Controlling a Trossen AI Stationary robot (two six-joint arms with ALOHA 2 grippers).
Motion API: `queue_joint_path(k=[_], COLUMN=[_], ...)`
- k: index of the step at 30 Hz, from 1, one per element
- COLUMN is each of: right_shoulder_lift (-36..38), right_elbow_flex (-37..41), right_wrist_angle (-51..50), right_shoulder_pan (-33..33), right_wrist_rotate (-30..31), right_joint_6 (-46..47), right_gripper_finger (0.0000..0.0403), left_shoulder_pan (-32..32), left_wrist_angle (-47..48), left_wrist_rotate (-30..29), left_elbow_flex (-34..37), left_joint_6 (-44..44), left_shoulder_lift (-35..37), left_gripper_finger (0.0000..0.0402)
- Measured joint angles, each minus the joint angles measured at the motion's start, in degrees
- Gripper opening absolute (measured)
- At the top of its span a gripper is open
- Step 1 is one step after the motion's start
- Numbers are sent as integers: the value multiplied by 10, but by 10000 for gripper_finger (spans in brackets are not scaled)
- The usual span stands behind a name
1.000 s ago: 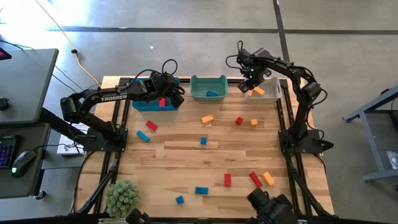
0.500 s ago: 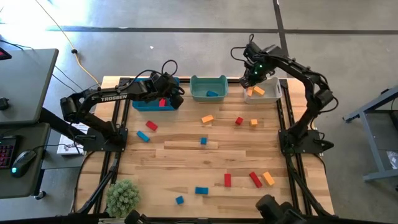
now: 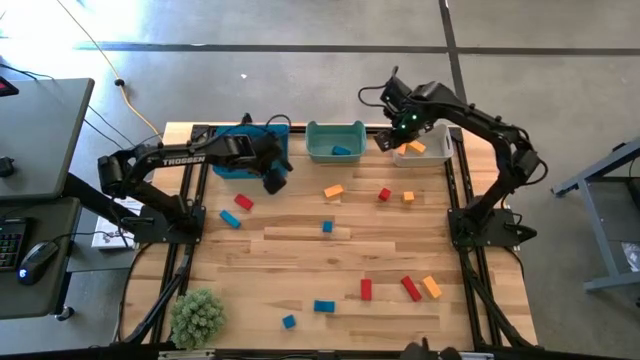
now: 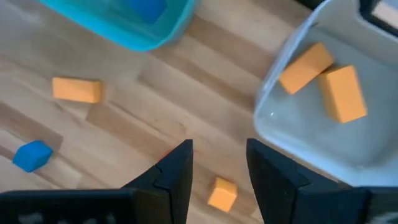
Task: Sort & place blocks by color
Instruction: Put the red block into the blue bin
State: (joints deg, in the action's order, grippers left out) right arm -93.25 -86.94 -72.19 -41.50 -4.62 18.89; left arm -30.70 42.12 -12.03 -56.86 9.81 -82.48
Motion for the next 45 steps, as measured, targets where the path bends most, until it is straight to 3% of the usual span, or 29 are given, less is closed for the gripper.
queue_joint_path(k=[13, 20, 27, 37, 45], right_shoulder_lift=[0, -1, -1, -1, -1], right_elbow_flex=[0, 0, 0, 0, 0], right_wrist_angle=[-10, -23, -57, -67, -68], right_shoulder_pan=[109, 174, 248, 373, 501], right_wrist_rotate=[2, 42, 46, -34, -8], right_joint_6=[71, 116, 194, 334, 407], right_gripper_finger=[138, 138, 138, 138, 138], left_shoulder_pan=[89, 146, 210, 252, 266], left_wrist_angle=[170, 177, 176, 172, 169], left_wrist_rotate=[0, -1, 14, 14, 14], left_elbow_flex=[0, 0, 0, 0, 0], left_joint_6=[3, 0, 19, 36, 42], left_shoulder_lift=[0, 0, 0, 0, 0], left_gripper_finger=[243, 243, 243, 243, 243])
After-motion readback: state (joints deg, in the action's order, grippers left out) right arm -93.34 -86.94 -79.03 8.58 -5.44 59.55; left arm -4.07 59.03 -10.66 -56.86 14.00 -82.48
